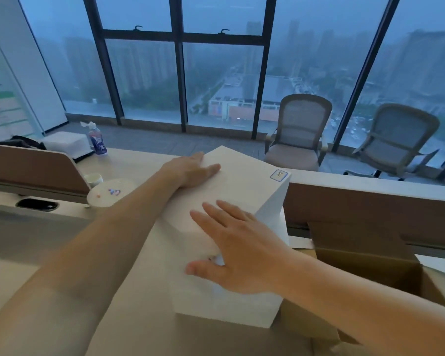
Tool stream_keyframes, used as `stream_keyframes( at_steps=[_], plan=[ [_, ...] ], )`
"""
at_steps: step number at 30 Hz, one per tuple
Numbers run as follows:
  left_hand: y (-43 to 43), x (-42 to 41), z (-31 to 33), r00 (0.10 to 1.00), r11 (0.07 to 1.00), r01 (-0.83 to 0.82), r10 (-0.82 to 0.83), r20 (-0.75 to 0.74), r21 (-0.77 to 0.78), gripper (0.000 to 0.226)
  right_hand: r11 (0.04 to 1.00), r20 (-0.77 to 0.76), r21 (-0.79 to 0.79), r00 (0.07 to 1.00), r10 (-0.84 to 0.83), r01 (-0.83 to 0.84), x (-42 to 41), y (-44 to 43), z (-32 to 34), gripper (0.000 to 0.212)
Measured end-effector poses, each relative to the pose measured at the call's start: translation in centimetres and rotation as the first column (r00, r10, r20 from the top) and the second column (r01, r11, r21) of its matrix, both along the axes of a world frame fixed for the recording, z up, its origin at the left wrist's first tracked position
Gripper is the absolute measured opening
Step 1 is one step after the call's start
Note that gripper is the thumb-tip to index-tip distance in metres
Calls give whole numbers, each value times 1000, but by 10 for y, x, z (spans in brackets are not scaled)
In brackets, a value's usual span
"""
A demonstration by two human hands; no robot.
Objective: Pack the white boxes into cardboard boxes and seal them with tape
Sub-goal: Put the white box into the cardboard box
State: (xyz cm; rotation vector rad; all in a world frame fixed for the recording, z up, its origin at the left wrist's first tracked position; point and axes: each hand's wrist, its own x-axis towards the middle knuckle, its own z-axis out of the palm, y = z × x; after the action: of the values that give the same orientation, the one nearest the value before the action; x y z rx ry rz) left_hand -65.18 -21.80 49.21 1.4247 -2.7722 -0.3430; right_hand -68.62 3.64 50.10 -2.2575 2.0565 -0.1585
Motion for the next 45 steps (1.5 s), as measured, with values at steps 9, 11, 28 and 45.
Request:
stream_keyframes(
  at_steps=[9,11,28,45],
  plan=[
    [19,30,13,984,992,-126,125,125,4,89,972,-214,69,948,235,-225,-71,3,1,71],
    [20,33,25,974,991,-99,114,197,-85,89,979,-245,86,949,200,-184,-103,10,6,66],
    [12,8,25,970,959,-116,166,178,-260,82,922,36,43,922,-386,385,-170,24,-11,65],
    [45,82,-37,446,362,444,704,-553,820,46,420,862,287,-41,-505,861,-150,15,-39,47]
  ],
)
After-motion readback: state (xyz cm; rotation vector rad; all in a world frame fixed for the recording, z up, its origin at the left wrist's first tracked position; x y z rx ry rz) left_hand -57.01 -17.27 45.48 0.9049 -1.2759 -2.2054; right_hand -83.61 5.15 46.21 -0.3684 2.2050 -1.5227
